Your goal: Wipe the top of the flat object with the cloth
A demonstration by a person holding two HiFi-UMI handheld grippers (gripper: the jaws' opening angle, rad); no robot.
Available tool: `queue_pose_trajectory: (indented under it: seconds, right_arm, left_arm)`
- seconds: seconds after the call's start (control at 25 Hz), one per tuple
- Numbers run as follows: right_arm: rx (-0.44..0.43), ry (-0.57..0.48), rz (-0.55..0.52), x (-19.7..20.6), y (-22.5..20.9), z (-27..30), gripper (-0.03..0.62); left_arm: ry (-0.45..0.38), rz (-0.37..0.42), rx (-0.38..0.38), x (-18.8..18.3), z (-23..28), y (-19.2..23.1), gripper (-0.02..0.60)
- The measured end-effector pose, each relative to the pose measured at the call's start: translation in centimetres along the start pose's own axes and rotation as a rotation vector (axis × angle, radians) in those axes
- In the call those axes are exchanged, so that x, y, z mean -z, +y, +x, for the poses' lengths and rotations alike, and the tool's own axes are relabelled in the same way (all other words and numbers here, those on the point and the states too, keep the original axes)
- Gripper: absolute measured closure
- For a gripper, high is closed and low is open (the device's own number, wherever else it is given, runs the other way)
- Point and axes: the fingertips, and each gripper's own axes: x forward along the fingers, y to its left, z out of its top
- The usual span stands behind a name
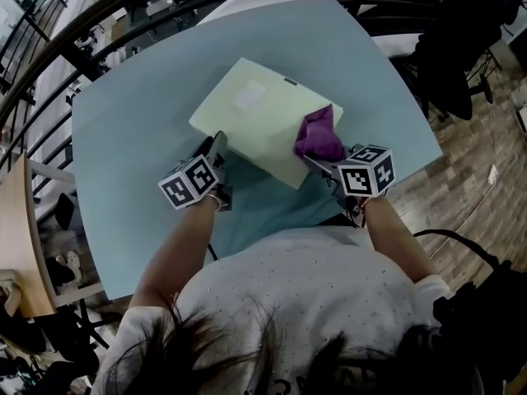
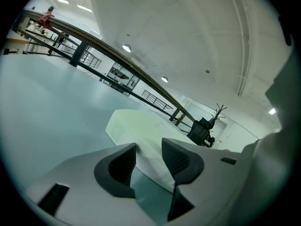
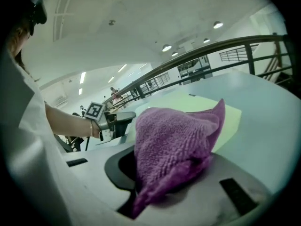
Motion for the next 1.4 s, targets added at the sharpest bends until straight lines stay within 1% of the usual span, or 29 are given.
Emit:
queue_pose_trajectory:
  seconds: [0.16,0.28,0.4,0.6,0.76,0.84,1.0,1.08,1.16,1.24,1.28,1.32,1.36,1.4]
  right_arm:
    - [0.107,-0.085,0.059,-1.2,-4.0,-1.5,0.563]
    - [0.147,-0.127,0.104,-1.8,-6.1,-2.0,0.565]
    - [0.174,-0.14,0.118,-2.3,-7.3,-2.2,0.565]
    - [0.208,-0.172,0.142,-3.6,-10.1,-3.1,0.565]
    - [0.253,-0.16,0.154,-3.8,-11.4,-3.3,0.565]
    - [0.297,-0.164,0.15,-4.0,-12.4,-3.3,0.565]
    - [0.415,-0.167,0.13,-4.4,-14.5,-3.2,0.565]
    - [0.445,-0.164,0.126,-4.9,-15.2,-3.1,0.565]
    - [0.448,-0.155,0.142,-5.4,-15.6,-2.8,0.565]
    - [0.438,-0.109,0.159,-5.5,-15.7,-2.6,0.563]
    - [0.427,-0.084,0.158,-5.5,-15.6,-2.7,0.563]
    - [0.41,-0.081,0.151,-5.8,-15.3,-3.0,0.562]
    - [0.383,-0.109,0.143,-6.6,-14.9,-3.6,0.562]
    - [0.349,-0.16,0.134,-7.8,-14.4,-4.5,0.562]
  left_arm:
    - [0.007,-0.004,0.01,0.2,0.3,-0.4,0.411]
    - [0.017,0.003,0.014,0.4,0.4,-0.6,0.408]
    - [0.022,0.015,0.019,0.6,0.4,-0.5,0.408]
    - [0.006,0.045,0.021,0.7,0.4,-1.3,0.408]
    - [0.015,0.043,0.042,1.0,0.2,-1.4,0.408]
    - [0.015,0.063,0.037,1.1,0.2,-1.2,0.408]
    - [-0.004,0.101,0.031,0.9,0.2,-0.9,0.408]
    - [-0.012,0.099,0.039,0.7,0.3,-0.8,0.408]
    - [-0.015,0.061,0.057,0.4,0.5,-0.6,0.408]
    - [-0.021,0.028,0.051,0.2,0.2,-0.1,0.403]
    - [-0.027,0.038,0.032,0.0,-0.4,0.2,0.398]
    - [-0.037,0.061,0.012,-0.1,-1.2,0.2,0.405]
    - [-0.053,0.085,-0.002,-0.4,-2.1,-0.1,0.405]
    - [-0.074,0.103,-0.012,-0.6,-3.1,-0.8,0.405]
